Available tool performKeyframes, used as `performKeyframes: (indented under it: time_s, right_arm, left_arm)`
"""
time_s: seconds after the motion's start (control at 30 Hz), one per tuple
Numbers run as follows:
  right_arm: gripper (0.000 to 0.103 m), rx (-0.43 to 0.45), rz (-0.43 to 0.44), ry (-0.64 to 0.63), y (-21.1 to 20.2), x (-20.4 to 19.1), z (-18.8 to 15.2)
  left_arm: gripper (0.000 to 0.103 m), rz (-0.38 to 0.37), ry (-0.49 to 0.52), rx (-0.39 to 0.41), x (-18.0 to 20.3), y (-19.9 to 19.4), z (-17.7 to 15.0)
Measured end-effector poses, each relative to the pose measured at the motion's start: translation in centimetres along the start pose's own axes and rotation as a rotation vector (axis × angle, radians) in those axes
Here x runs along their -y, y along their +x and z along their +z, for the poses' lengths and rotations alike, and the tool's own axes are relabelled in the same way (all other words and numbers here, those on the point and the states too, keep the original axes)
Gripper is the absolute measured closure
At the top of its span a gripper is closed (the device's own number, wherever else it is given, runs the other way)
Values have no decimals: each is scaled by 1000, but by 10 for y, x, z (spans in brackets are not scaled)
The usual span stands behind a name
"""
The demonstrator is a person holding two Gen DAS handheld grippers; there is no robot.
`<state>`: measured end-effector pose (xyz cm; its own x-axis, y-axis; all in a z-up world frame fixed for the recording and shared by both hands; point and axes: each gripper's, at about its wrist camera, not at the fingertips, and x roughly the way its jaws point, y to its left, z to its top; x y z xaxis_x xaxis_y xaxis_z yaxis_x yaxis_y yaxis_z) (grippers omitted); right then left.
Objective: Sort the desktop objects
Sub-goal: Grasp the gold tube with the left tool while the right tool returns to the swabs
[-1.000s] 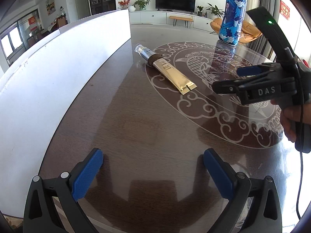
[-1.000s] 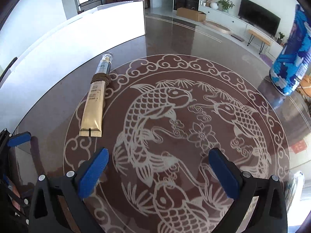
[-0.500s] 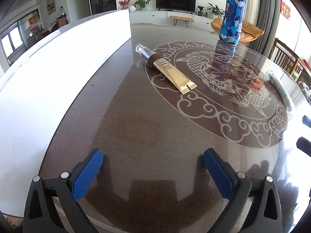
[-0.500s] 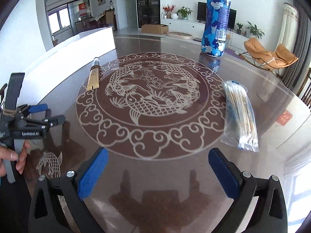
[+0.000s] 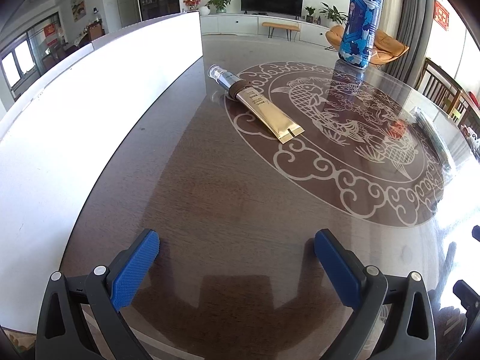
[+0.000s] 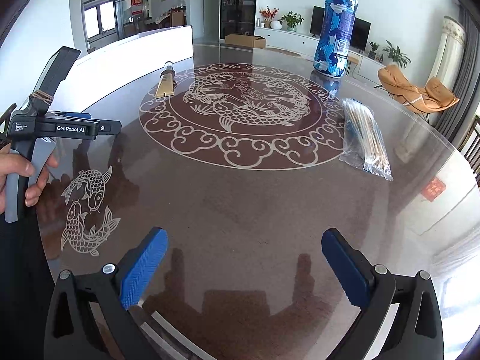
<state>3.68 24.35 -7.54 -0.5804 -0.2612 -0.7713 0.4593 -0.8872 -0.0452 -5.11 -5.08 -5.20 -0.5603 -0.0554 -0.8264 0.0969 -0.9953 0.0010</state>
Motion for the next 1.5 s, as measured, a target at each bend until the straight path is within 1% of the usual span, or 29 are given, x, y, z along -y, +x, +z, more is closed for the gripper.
performKeyframes:
  time_s: [0.17, 0.3, 0.37, 0.47, 0.57, 0.67, 0.77, 0.87, 0.97, 1.03, 1.07, 1.1, 1.17, 1.27, 1.37, 1.43, 1.5]
  right_arm:
    - [0, -6, 13, 17, 4, 2, 0]
    - [0, -29, 23, 32, 9, 5, 1]
    - [0, -37, 24, 41, 11, 6, 1]
    - [0, -43, 36, 52, 12, 7, 1]
    - [0, -61, 46, 57, 16, 7, 2]
    - [0, -57, 55, 54, 16, 6, 1]
    - [0, -52, 62, 60, 15, 7, 1]
    - [0, -51, 65, 63, 15, 7, 1]
    - [0, -50, 66, 63, 15, 7, 0]
    - [0, -50, 66, 63, 15, 7, 1]
    - [0, -50, 65, 62, 15, 7, 1]
    - [0, -50, 65, 62, 15, 7, 1]
    - [0, -51, 65, 62, 15, 7, 1]
    - [0, -50, 65, 63, 15, 7, 1]
    - [0, -51, 64, 62, 15, 7, 1]
    - [0, -51, 62, 61, 15, 6, 0]
    - [0, -52, 62, 61, 15, 7, 0]
  left_arm:
    - [0, 5, -13, -44, -2, 1, 4]
    - [0, 52, -90, -55, 3, 10, 18]
    - [0, 58, -100, -64, 14, 19, 30]
    - [0, 52, -88, -63, 32, 36, 54]
    - [0, 92, -148, -57, 37, 54, 83]
    - [0, 134, -214, -75, 41, 73, 112]
    - [0, 150, -241, -81, 40, 90, 136]
    - [0, 161, -256, -66, 29, 102, 153]
    - [0, 134, -206, -39, 19, 105, 156]
    - [29, 128, -181, 23, 14, 96, 152]
    - [58, 120, -160, 44, 13, 92, 150]
    - [70, 101, -141, 51, 12, 90, 149]
    - [74, 64, -111, 58, 11, 87, 143]
    - [74, 20, -61, 69, 15, 77, 126]
    - [74, -21, 10, 70, 31, 59, 100]
    - [74, -42, 69, 79, 40, 41, 76]
    - [74, -67, 101, 85, 48, 26, 55]
